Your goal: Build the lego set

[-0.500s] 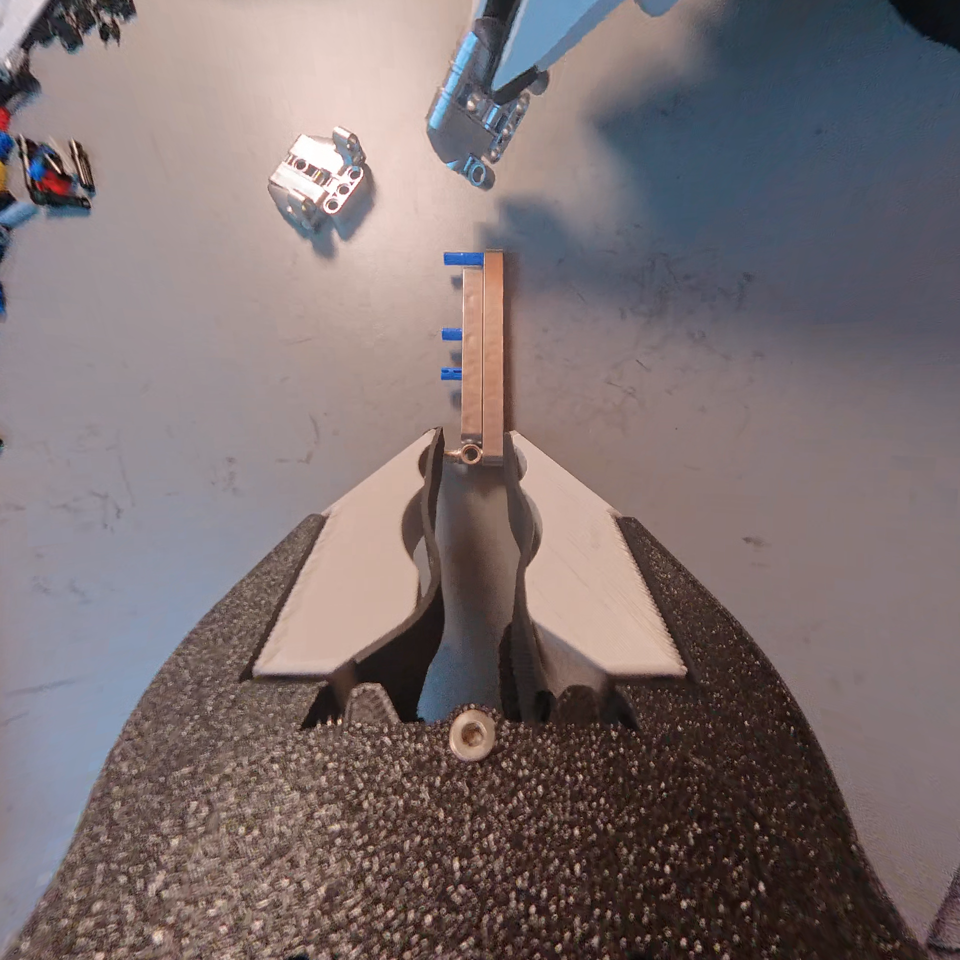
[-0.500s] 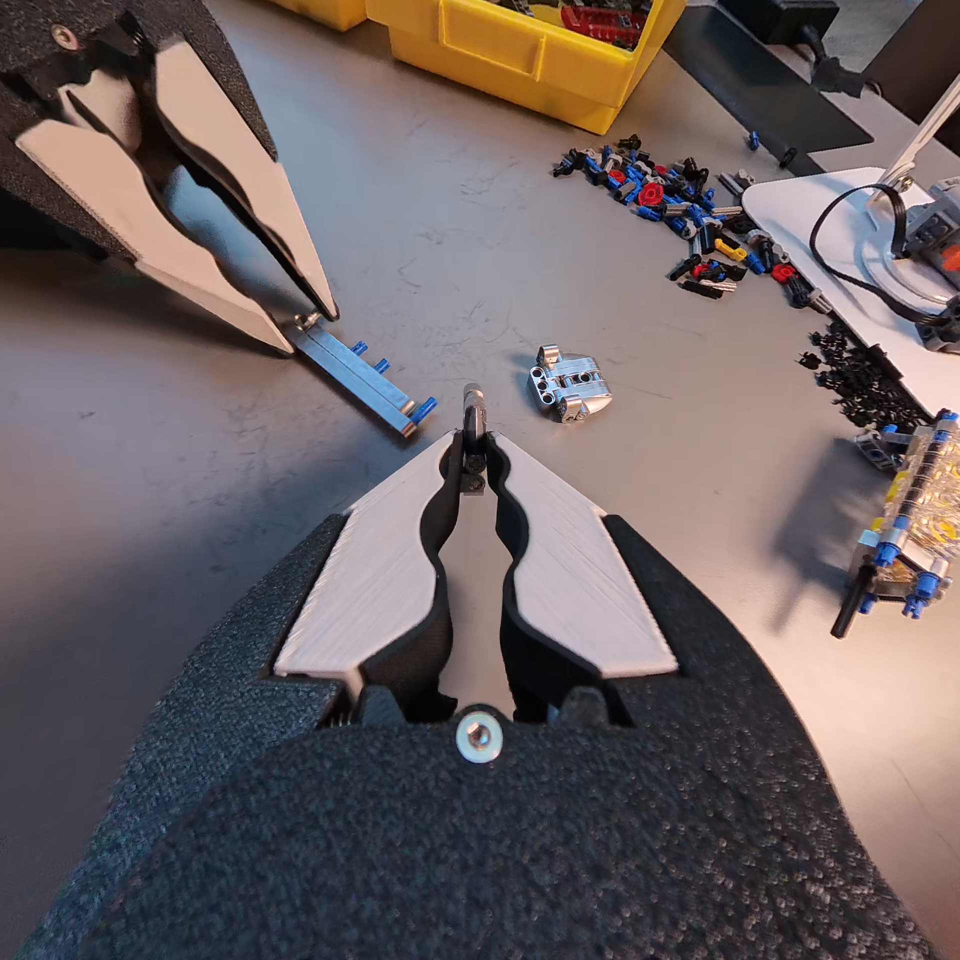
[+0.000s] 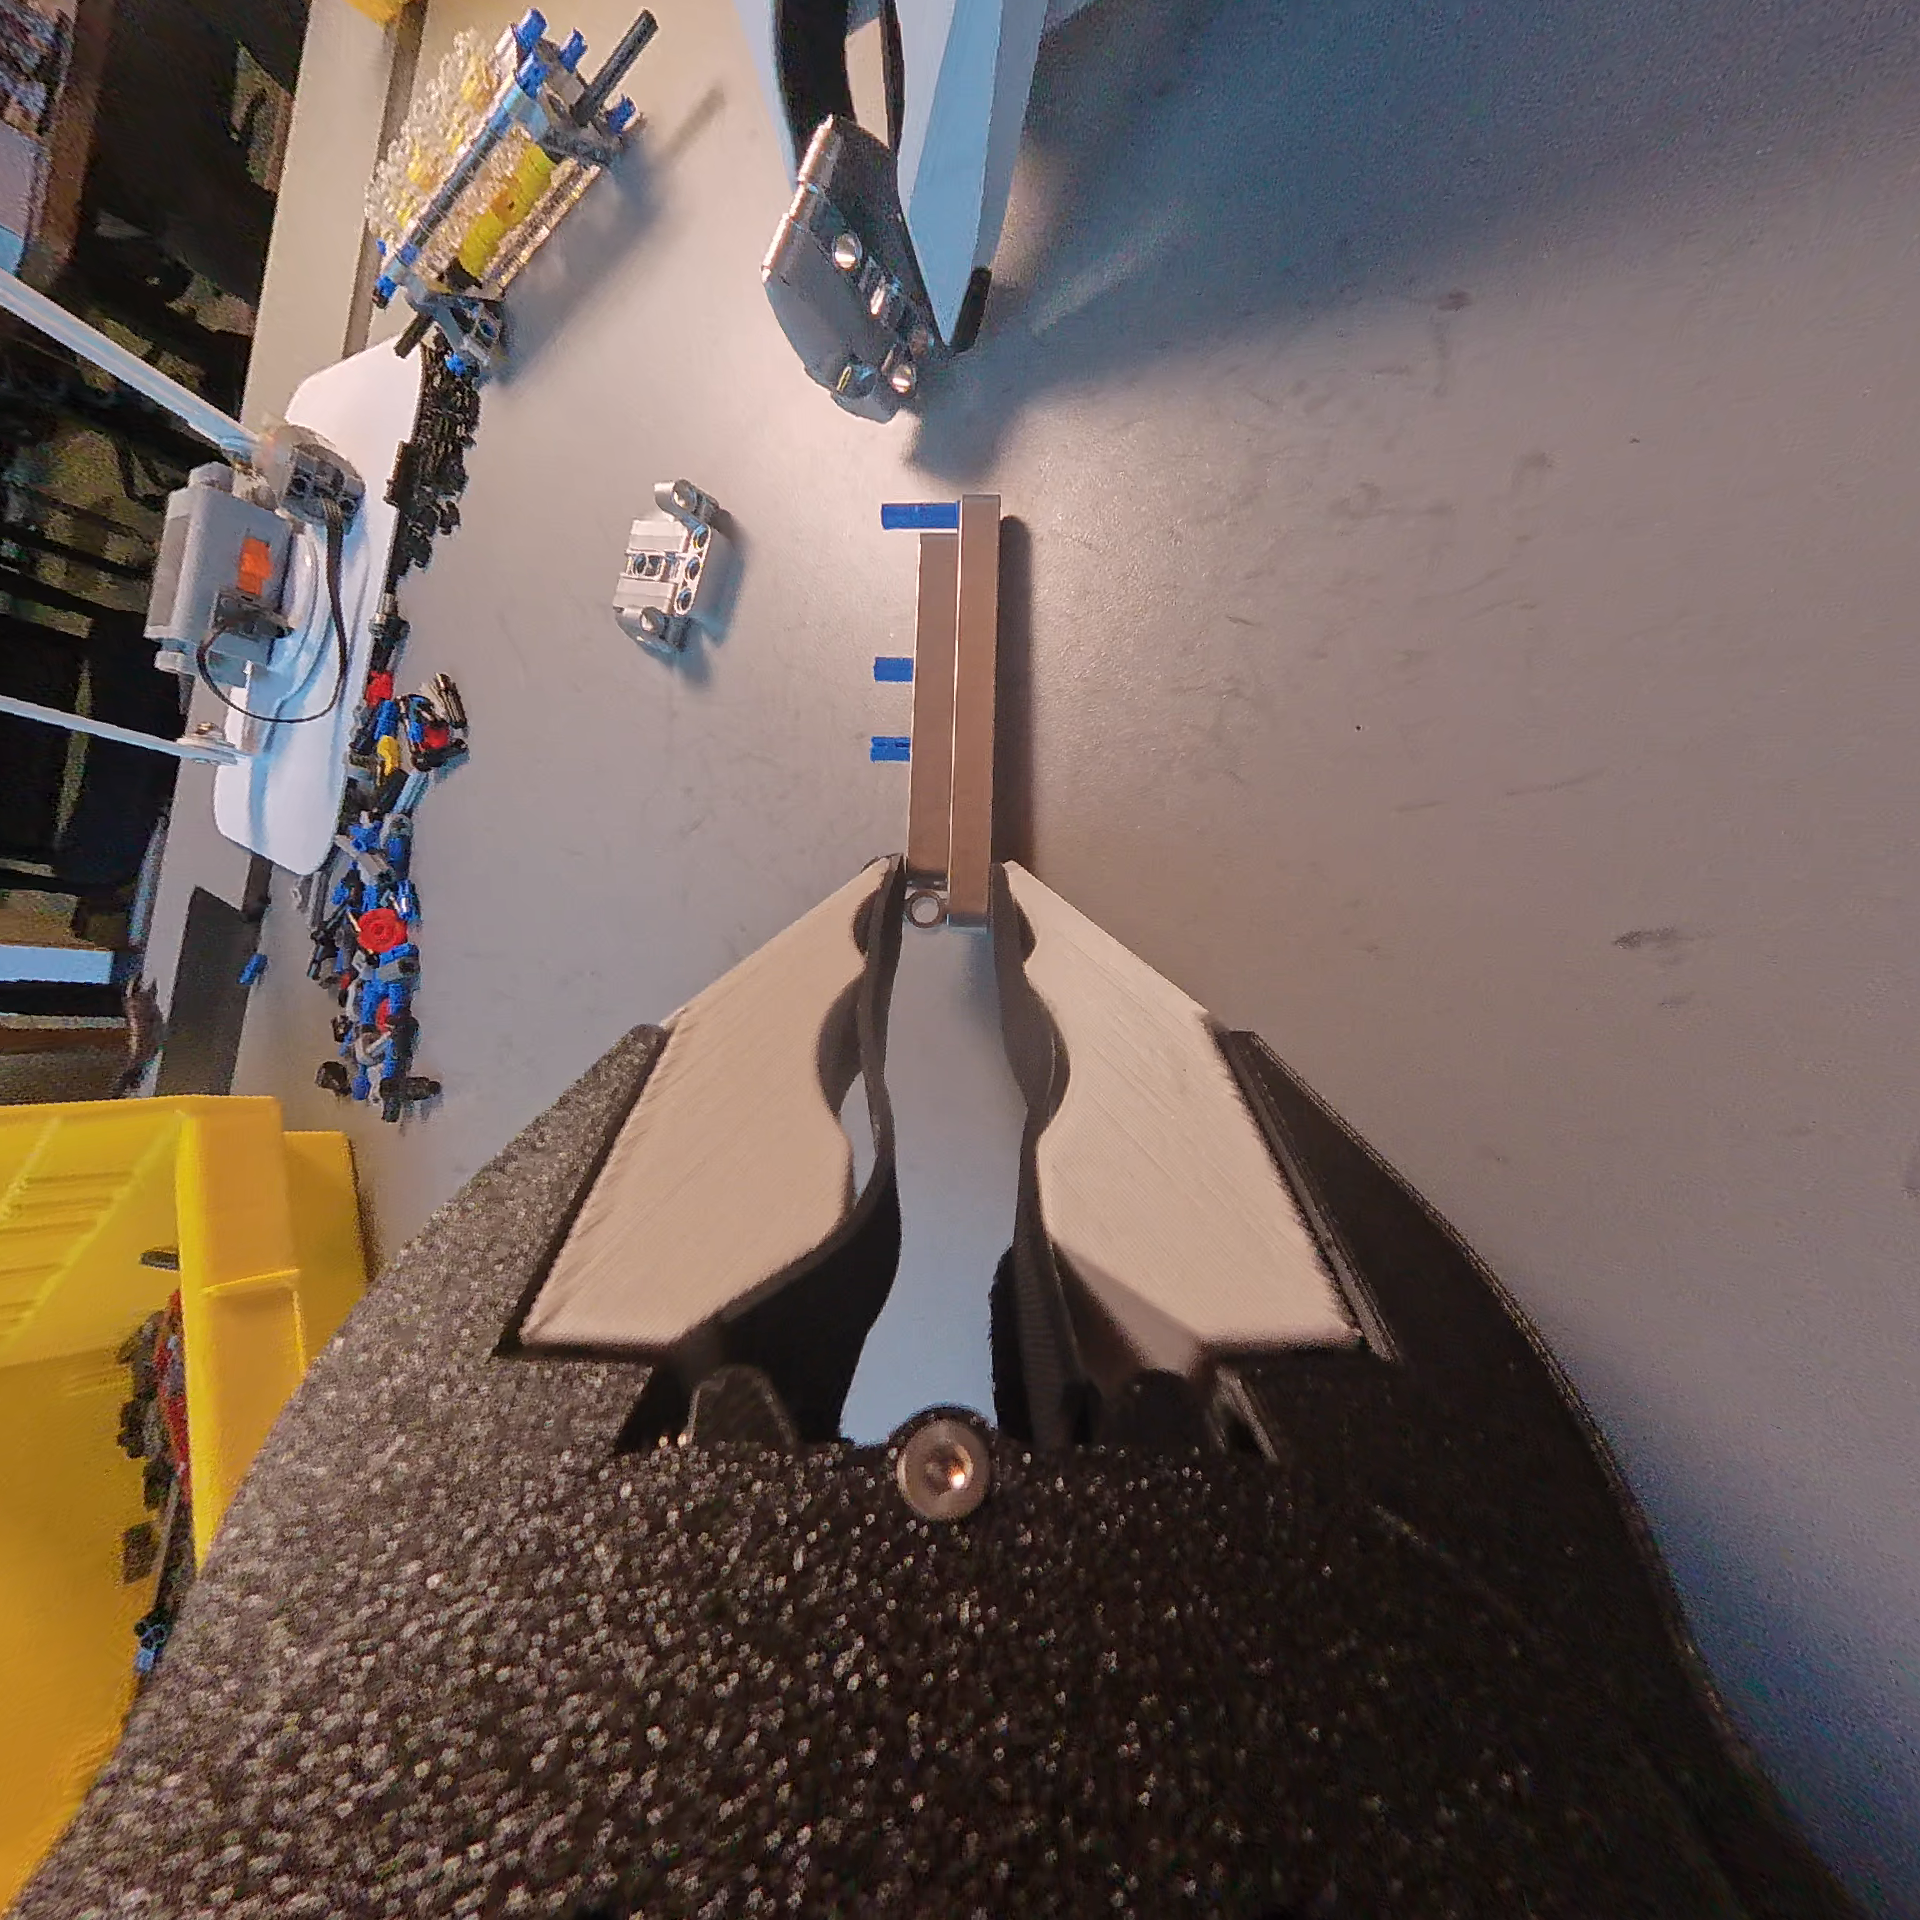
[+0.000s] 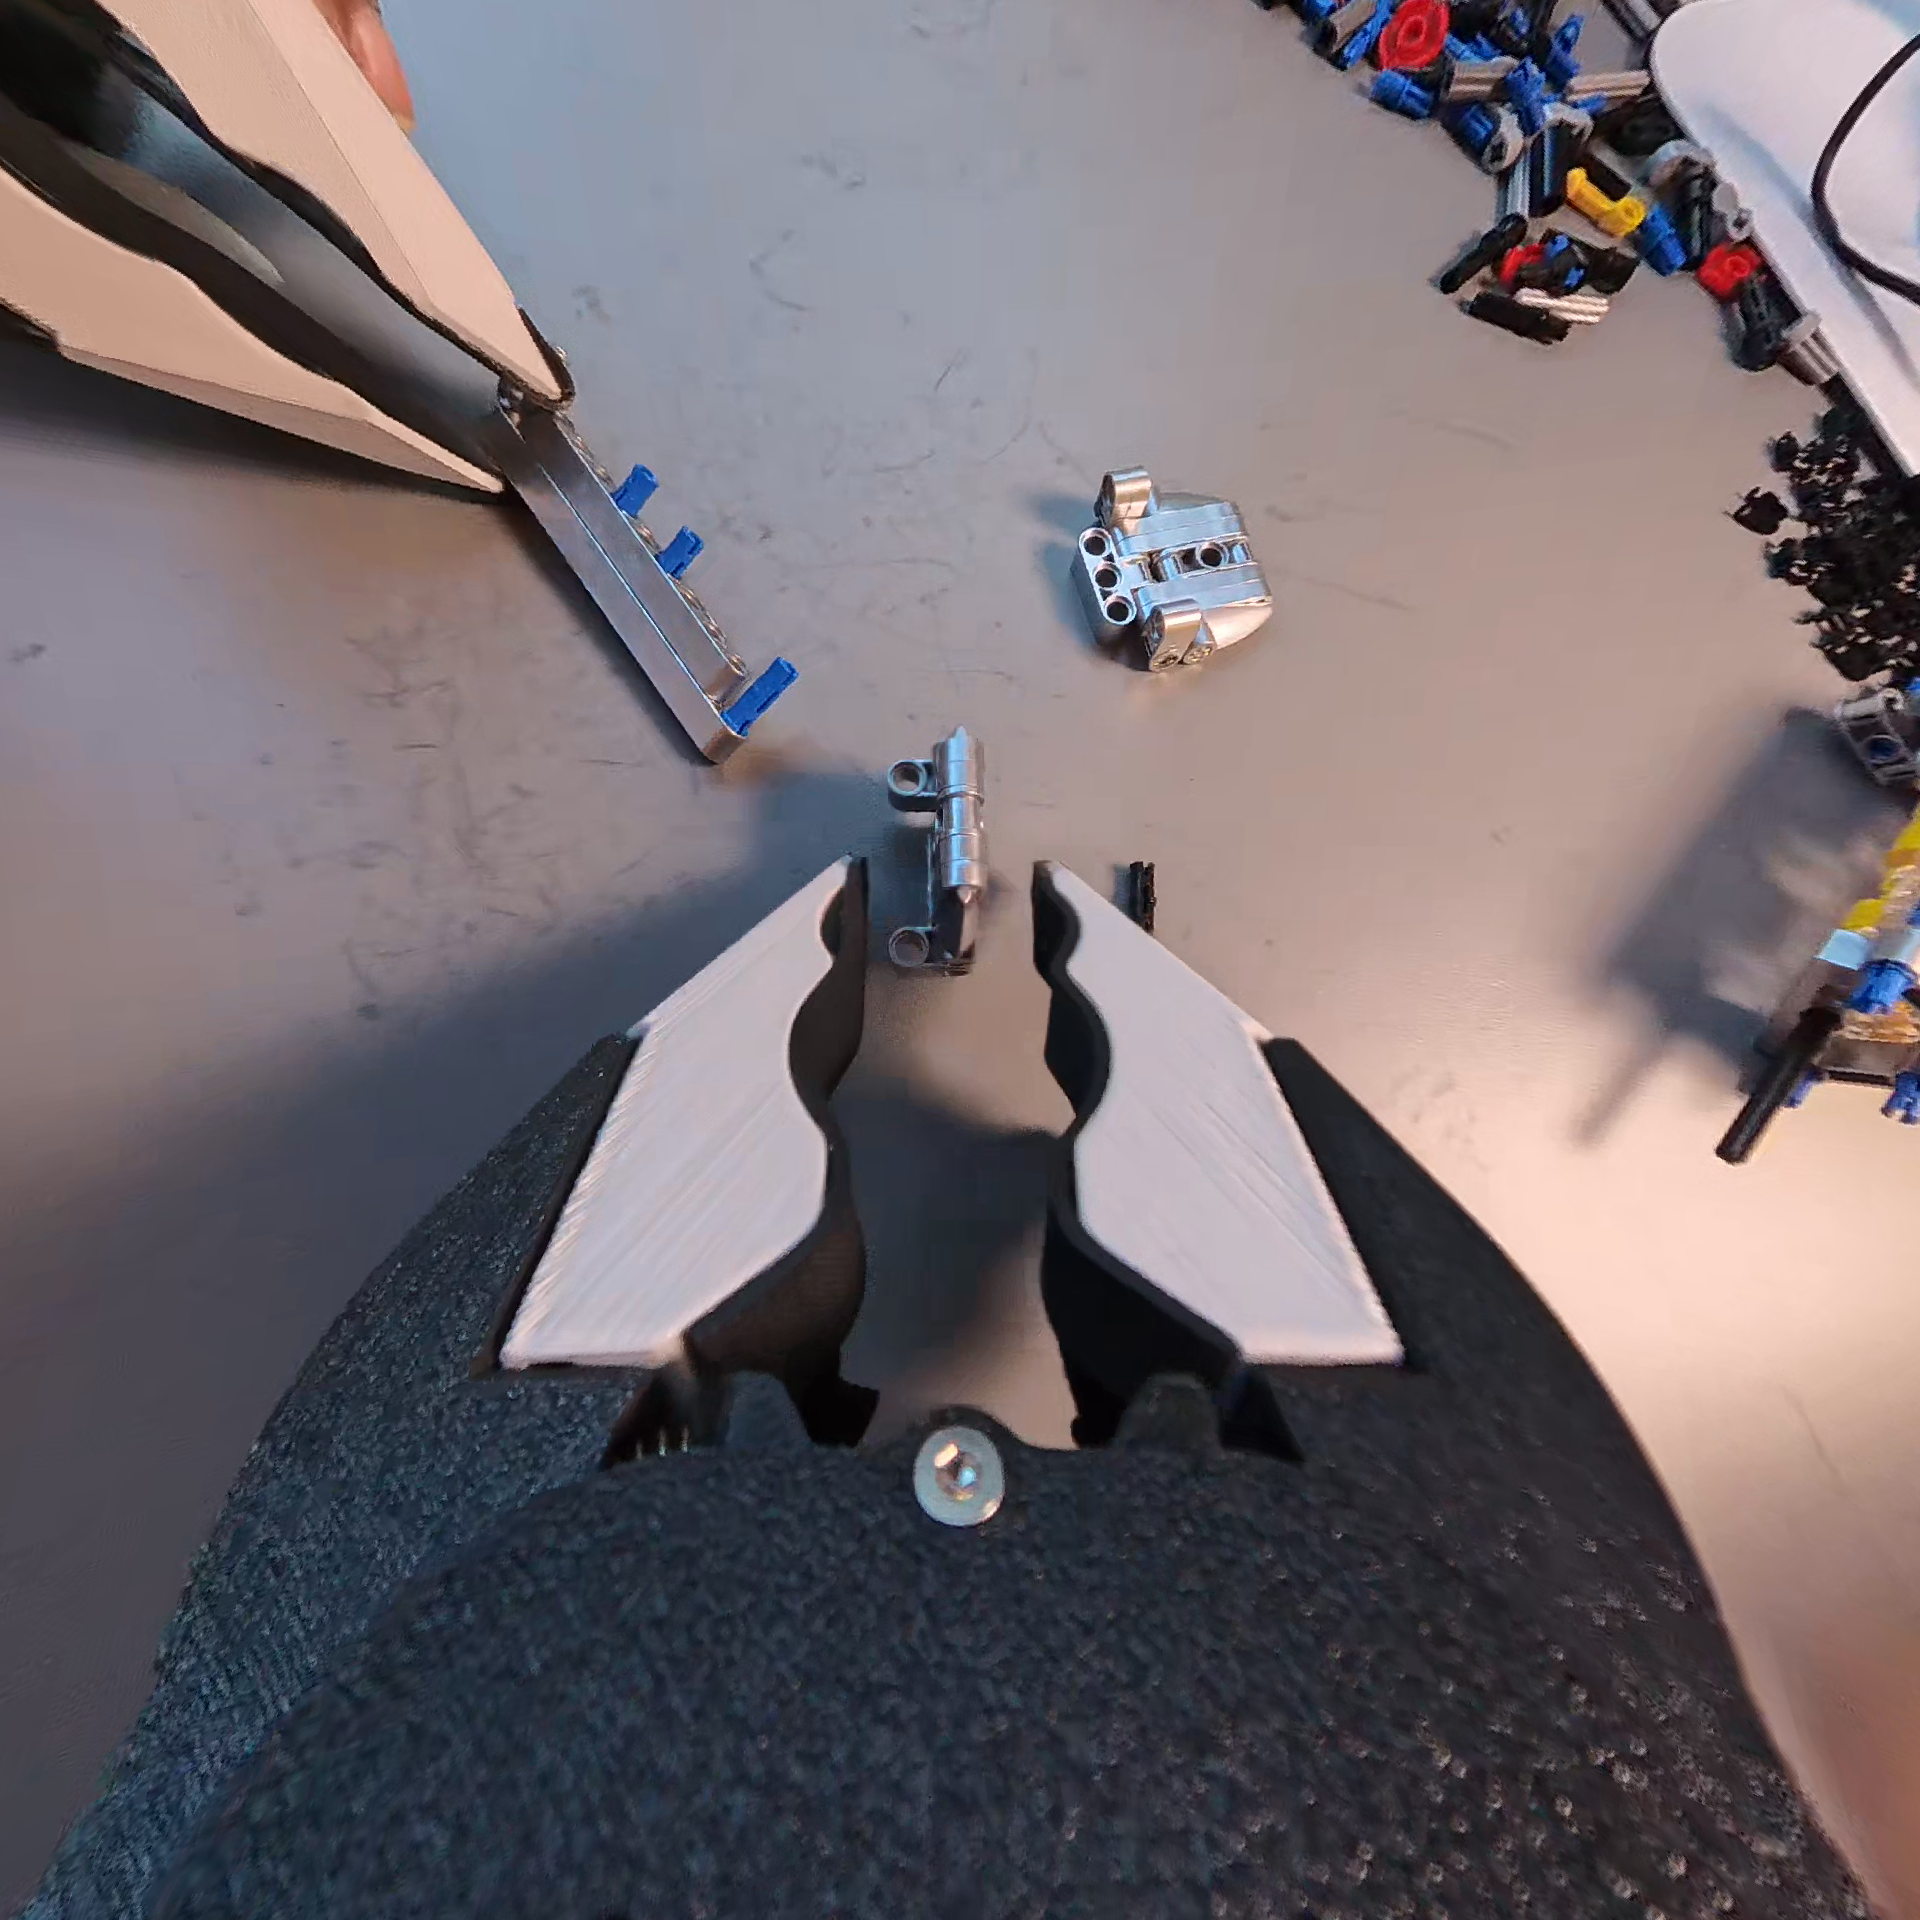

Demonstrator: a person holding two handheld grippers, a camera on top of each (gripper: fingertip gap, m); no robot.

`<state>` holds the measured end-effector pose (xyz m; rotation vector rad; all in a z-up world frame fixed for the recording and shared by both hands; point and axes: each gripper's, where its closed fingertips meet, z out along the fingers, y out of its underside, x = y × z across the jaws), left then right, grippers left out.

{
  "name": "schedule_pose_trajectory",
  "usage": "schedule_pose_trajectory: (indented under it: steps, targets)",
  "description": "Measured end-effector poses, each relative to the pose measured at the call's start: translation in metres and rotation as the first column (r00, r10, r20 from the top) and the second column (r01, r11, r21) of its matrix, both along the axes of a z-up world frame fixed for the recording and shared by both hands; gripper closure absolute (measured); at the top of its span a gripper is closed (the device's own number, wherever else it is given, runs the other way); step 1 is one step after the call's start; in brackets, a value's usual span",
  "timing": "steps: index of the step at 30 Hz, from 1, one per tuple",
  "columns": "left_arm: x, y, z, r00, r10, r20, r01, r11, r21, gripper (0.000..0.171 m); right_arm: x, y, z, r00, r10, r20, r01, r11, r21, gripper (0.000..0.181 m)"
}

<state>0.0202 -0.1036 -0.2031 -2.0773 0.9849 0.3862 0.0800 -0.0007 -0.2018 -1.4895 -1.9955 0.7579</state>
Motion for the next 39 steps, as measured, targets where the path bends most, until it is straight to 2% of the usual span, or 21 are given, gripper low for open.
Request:
schedule_pose_trajectory:
  steps: [2, 4, 6, 7, 9, 12, 14, 18, 20, 22, 24, 27, 30, 32, 36, 39]
  targets:
    - [0.0, 0.0, 0.0, 0.999, -0.018, -0.027, 0.018, 1.0, 0.024, 0.157, -0.005, 0.004, 0.016, 0.997, -0.004, -0.077, 0.005, 1.0, 0.012, 0.139]
    - [0.001, 0.0, 0.001, 0.998, -0.038, -0.059, 0.041, 0.998, 0.051, 0.157, -0.011, 0.001, 0.044, 0.976, 0.021, -0.215, -0.02, 1.0, 0.007, 0.134]
    - [0.001, 0.0, 0.001, 0.995, -0.056, -0.088, 0.063, 0.995, 0.079, 0.157, -0.012, -0.016, 0.065, 0.947, 0.088, -0.308, -0.1, 0.995, -0.024, 0.134]
    - [0.001, 0.0, 0.001, 0.993, -0.065, -0.102, 0.075, 0.993, 0.094, 0.157, -0.01, -0.03, 0.066, 0.94, 0.137, -0.313, -0.158, 0.987, -0.041, 0.135]
    - [0.002, 0.0, 0.002, 0.985, -0.091, -0.147, 0.11, 0.986, 0.127, 0.157, -0.008, -0.056, 0.054, 0.937, 0.242, -0.251, -0.263, 0.964, -0.052, 0.136]
    - [0.003, 0.0, 0.003, 0.961, -0.135, -0.24, 0.179, 0.969, 0.171, 0.157, -0.01, -0.075, 0.023, 0.942, 0.322, -0.09, -0.321, 0.947, 0.024, 0.143]
    - [0.004, 0.0, 0.003, 0.948, -0.152, -0.279, 0.211, 0.958, 0.193, 0.157, -0.014, -0.079, 0.012, 0.944, 0.328, -0.025, -0.326, 0.943, 0.06, 0.146]
    - [0.004, -0.002, 0.004, 0.937, -0.172, -0.304, 0.241, 0.948, 0.208, 0.157, -0.02, -0.076, 0.0, 0.953, 0.301, 0.041, -0.304, 0.949, 0.082, 0.168]
    - [0.004, -0.003, 0.005, 0.962, -0.17, -0.214, 0.214, 0.956, 0.2, 0.154, -0.019, -0.078, -0.003, 0.942, 0.331, 0.047, -0.334, 0.935, 0.118, 0.174]
    - [0.006, -0.007, 0.01, 0.987, -0.161, 0.012, 0.158, 0.976, 0.149, 0.143, -0.018, -0.08, -0.005, 0.93, 0.366, 0.041, -0.367, 0.915, 0.167, 0.175]
    - [0.007, -0.009, 0.016, 0.958, -0.134, 0.253, 0.121, 0.991, 0.065, 0.137, -0.018, -0.08, -0.004, 0.917, 0.397, 0.033, -0.395, 0.894, 0.21, 0.175]
    - [0.009, -0.01, 0.012, 0.902, -0.112, 0.417, 0.158, 0.984, -0.077, 0.142, -0.018, -0.081, -0.005, 0.904, 0.426, 0.048, -0.426, 0.881, 0.204, 0.175]
    - [0.012, -0.009, -0.003, 0.87, -0.087, 0.485, 0.202, 0.961, -0.19, 0.157, -0.018, -0.077, -0.005, 0.911, 0.41, 0.056, -0.413, 0.898, 0.149, 0.175]
    - [0.015, -0.005, -0.004, 0.844, -0.065, 0.532, 0.208, 0.955, -0.213, 0.165, -0.017, -0.07, -0.005, 0.923, 0.381, 0.058, -0.385, 0.912, 0.141, 0.174]
    - [0.016, -0.003, -0.005, 0.83, -0.007, 0.557, 0.187, 0.945, -0.267, 0.166, -0.014, -0.055, 0.024, 0.947, 0.316, -0.06, -0.31, 0.946, 0.099, 0.162]
    - [0.018, -0.002, -0.005, 0.824, 0.039, 0.566, 0.153, 0.946, -0.287, 0.166, -0.003, -0.02, 0.04, 0.973, 0.203, -0.105, -0.195, 0.977, 0.084, 0.157]
